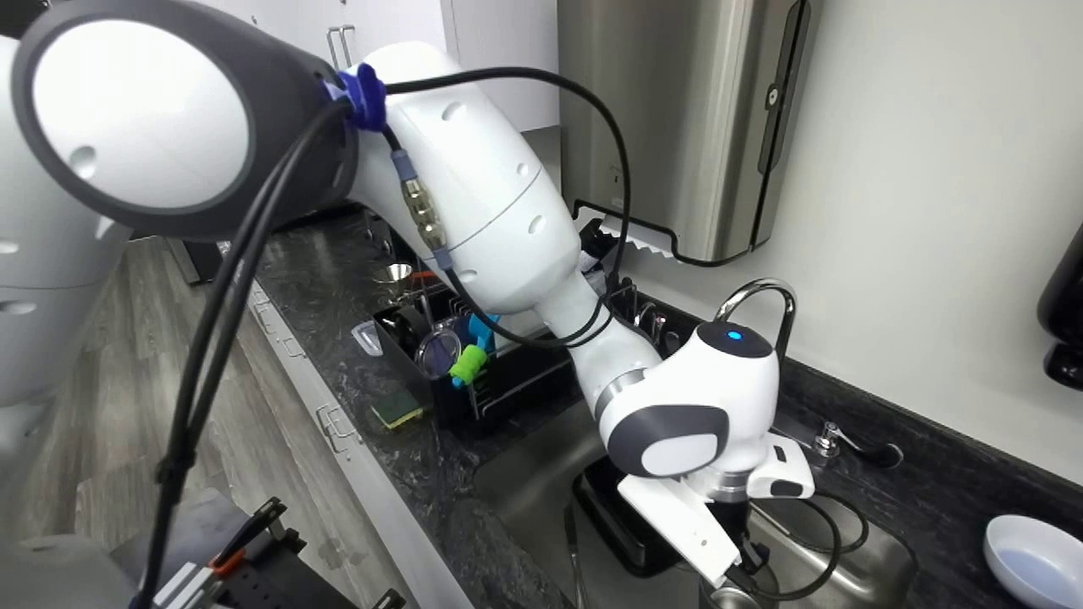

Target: Put the cup in the sink

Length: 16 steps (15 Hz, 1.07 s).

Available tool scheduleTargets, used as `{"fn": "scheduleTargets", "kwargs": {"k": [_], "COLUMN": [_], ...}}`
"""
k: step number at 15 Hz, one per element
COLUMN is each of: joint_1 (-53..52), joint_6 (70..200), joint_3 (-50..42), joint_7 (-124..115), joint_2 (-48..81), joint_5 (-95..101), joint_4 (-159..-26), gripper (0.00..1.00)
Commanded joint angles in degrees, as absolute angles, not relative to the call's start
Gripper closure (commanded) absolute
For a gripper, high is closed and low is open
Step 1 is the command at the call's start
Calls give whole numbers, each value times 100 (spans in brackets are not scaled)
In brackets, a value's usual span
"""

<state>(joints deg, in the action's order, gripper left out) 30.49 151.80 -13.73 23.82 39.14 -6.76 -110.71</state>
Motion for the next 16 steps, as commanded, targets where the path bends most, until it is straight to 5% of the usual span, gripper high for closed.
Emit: {"fn": "scheduleTargets", "kwargs": {"k": [1, 16], "joint_1": [3076, 3386], "joint_6": [14909, 13745], "joint_3": [-1346, -1254], "joint_7": [2074, 2177], "joint_2": [4345, 5337], "joint_5": [-370, -210], "joint_4": [-10479, -9297], "gripper": [98, 98]}}
